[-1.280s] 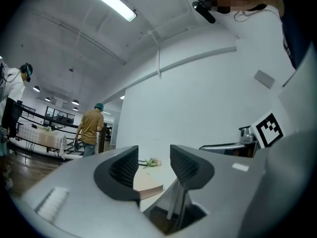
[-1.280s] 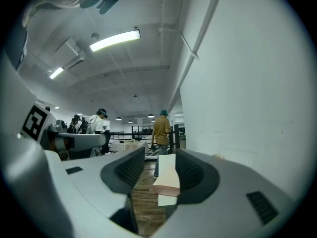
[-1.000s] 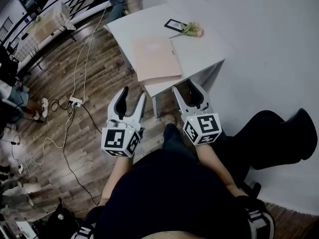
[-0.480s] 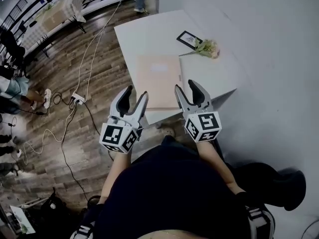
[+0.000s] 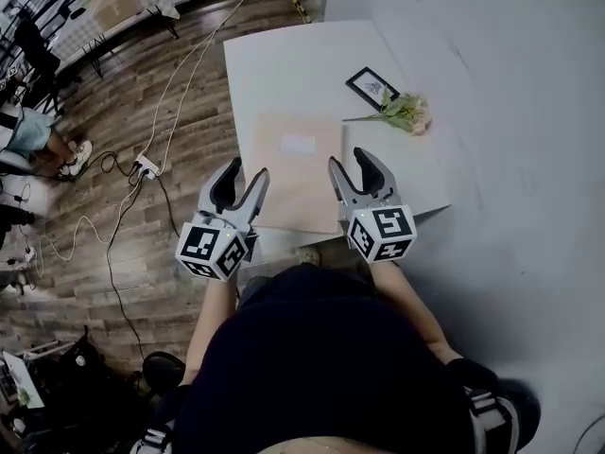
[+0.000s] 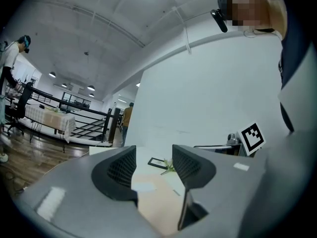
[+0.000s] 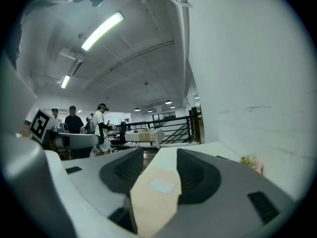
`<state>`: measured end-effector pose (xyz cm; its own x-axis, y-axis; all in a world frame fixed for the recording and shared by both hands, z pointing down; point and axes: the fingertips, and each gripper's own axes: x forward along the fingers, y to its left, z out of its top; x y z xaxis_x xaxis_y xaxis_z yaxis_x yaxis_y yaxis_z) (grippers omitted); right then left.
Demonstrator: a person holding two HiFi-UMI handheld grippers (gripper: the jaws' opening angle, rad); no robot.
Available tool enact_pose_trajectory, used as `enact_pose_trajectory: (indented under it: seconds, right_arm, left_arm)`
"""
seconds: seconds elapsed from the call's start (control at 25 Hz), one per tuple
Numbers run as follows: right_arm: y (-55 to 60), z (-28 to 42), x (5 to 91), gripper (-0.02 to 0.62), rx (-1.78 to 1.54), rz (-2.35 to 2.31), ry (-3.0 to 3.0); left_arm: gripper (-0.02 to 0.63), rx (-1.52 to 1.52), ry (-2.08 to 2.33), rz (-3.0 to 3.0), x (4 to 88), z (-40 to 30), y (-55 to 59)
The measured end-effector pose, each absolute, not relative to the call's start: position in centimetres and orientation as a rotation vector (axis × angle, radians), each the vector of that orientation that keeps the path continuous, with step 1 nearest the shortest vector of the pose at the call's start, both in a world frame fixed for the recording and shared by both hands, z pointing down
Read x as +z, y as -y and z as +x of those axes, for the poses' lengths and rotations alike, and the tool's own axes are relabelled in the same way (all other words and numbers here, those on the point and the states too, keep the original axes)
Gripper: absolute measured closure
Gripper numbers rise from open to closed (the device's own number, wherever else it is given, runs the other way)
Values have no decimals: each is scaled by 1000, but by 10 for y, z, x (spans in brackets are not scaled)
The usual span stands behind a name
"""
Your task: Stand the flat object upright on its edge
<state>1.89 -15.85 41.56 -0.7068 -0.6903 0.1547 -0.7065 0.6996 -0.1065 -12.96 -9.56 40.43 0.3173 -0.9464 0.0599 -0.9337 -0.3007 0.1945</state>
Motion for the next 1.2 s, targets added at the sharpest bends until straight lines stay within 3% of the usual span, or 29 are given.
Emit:
enact_pose_trajectory:
  seconds: [0.6,1.2]
  right_arm:
    - [179,26,493,388,580,1104,2629]
    - [194,26,567,327,931,1088,2390]
  left_arm:
    - [382,96,1517,2196,487,-155,133]
    - [312,260,1177,1990,590,-180,154]
